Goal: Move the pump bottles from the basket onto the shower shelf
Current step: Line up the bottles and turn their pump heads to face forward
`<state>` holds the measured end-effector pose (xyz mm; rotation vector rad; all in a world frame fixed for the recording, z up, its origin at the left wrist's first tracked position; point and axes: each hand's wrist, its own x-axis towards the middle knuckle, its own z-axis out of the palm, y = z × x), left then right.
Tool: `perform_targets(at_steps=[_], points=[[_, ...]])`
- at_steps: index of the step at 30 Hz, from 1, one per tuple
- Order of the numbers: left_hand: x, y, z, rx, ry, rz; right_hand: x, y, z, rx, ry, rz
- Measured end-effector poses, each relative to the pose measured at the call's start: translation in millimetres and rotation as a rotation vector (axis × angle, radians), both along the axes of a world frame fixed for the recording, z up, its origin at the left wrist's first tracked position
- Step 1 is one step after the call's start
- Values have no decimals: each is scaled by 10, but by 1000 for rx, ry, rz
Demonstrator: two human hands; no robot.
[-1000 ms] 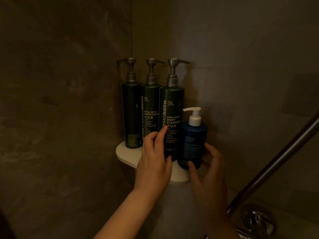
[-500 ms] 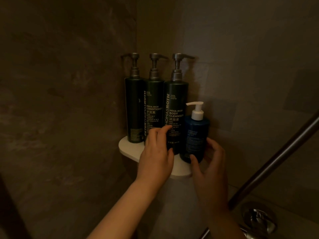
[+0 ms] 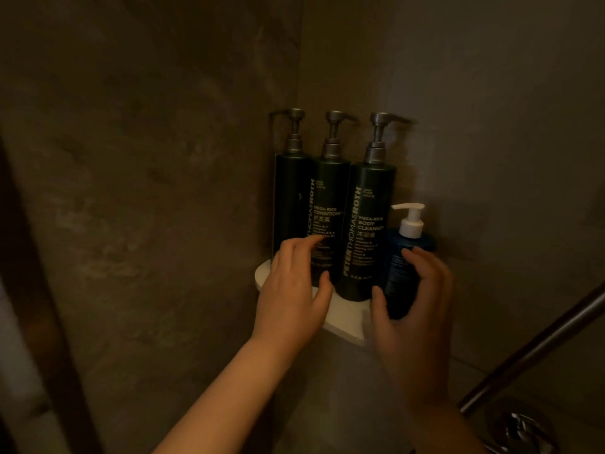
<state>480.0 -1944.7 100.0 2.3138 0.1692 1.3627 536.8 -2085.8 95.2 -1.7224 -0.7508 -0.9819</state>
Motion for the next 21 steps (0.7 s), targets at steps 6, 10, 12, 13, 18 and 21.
perform_targets(at_steps=[6,10,12,13,18,21], points=[[-24,338,71,-67,-18,17,-73,260,328,-86,-84,13],[41,480,115,-94,-18,5,-72,418,577,-168,-125,24],[72,543,133,-93,-14,9,-55,491,709,-210,-159,26],[89,568,139,-96,-13,8,-47,526,778,-233,-185,19],[170,630,133,-135,-13,-55,23,705,1200,-394,-283,4],[212,663,74,-139,11,-66,71,830,1501,-446,-319,-1]])
